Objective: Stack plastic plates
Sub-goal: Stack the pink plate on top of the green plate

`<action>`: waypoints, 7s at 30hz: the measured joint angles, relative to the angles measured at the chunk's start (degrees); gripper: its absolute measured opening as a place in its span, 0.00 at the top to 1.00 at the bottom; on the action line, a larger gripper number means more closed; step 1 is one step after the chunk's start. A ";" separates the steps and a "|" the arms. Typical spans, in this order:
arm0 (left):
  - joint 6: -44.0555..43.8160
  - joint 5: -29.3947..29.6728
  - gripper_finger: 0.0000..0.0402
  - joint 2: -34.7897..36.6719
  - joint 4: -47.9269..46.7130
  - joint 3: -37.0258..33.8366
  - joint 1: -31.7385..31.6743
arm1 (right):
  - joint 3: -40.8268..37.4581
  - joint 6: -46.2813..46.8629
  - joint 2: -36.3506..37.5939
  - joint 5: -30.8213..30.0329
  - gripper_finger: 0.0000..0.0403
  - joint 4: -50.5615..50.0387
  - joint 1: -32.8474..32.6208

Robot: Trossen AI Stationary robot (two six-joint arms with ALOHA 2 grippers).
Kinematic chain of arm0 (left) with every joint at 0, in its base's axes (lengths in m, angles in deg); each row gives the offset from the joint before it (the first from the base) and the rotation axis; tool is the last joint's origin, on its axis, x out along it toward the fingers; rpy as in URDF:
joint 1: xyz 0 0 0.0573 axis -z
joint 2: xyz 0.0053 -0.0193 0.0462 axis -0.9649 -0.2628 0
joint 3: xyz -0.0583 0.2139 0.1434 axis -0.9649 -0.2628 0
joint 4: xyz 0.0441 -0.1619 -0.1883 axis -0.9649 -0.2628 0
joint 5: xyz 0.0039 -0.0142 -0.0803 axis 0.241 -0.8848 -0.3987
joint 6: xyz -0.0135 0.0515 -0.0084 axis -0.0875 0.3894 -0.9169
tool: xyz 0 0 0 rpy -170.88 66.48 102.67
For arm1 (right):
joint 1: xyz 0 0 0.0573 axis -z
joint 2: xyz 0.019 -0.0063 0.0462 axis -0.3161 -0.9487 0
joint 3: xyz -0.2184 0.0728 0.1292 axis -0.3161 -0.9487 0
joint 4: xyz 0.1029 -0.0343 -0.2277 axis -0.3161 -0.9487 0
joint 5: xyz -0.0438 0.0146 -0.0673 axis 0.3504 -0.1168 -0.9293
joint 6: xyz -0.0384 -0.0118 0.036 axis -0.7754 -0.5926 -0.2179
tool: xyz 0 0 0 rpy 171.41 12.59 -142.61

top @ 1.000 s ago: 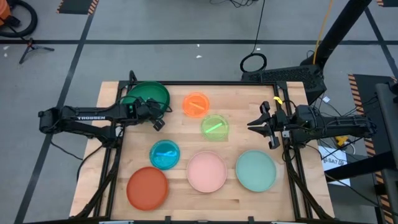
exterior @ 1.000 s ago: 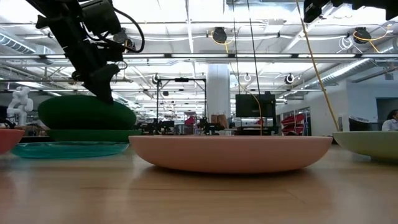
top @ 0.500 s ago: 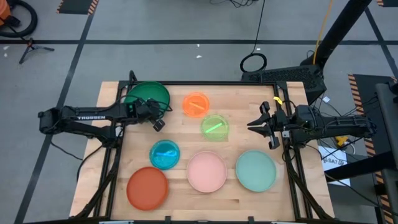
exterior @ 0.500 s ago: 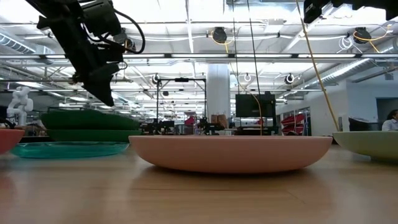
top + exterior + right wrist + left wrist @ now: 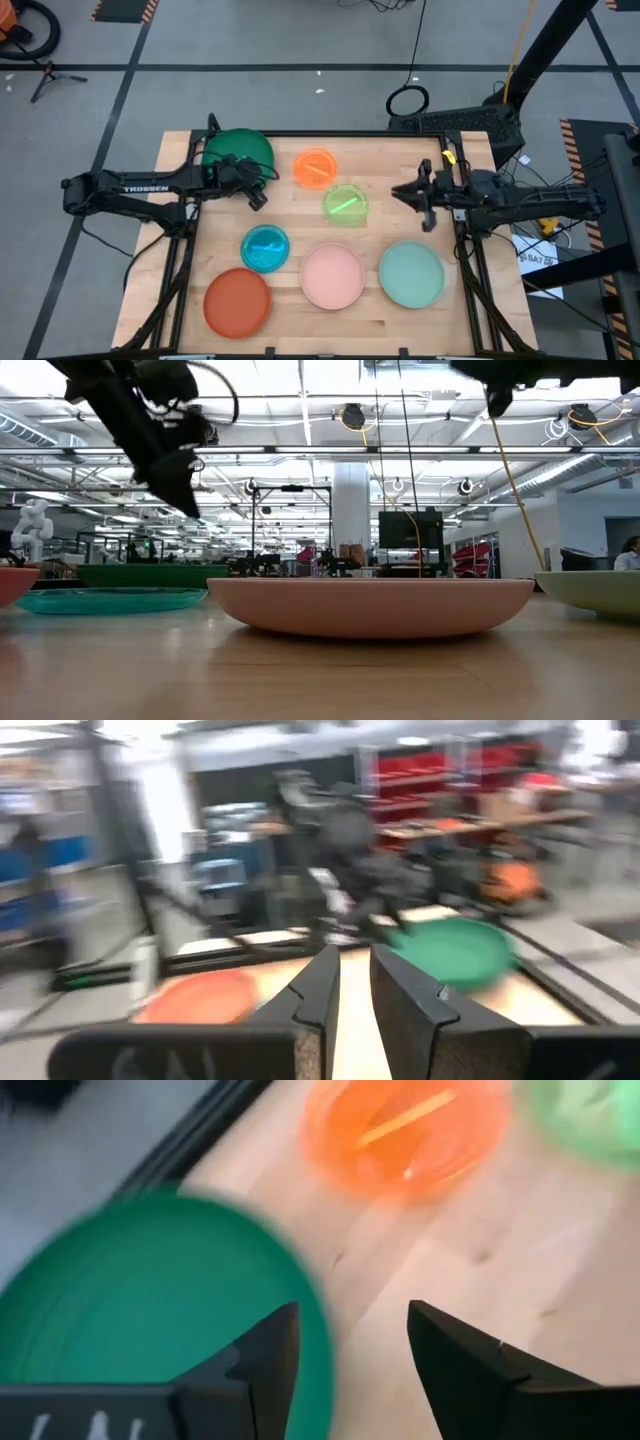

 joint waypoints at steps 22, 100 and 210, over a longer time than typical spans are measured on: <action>19.20 1.97 0.52 21.89 8.86 0.09 15.08 | 36.48 11.94 -39.70 -6.42 0.87 -30.02 5.08; 25.01 5.49 0.52 23.98 6.14 0.09 15.02 | 55.08 -6.16 -79.30 10.07 0.53 -39.87 -4.80; 33.73 6.80 0.52 23.92 14.68 1.60 14.58 | 103.42 18.60 -109.86 0.06 0.90 -28.65 24.46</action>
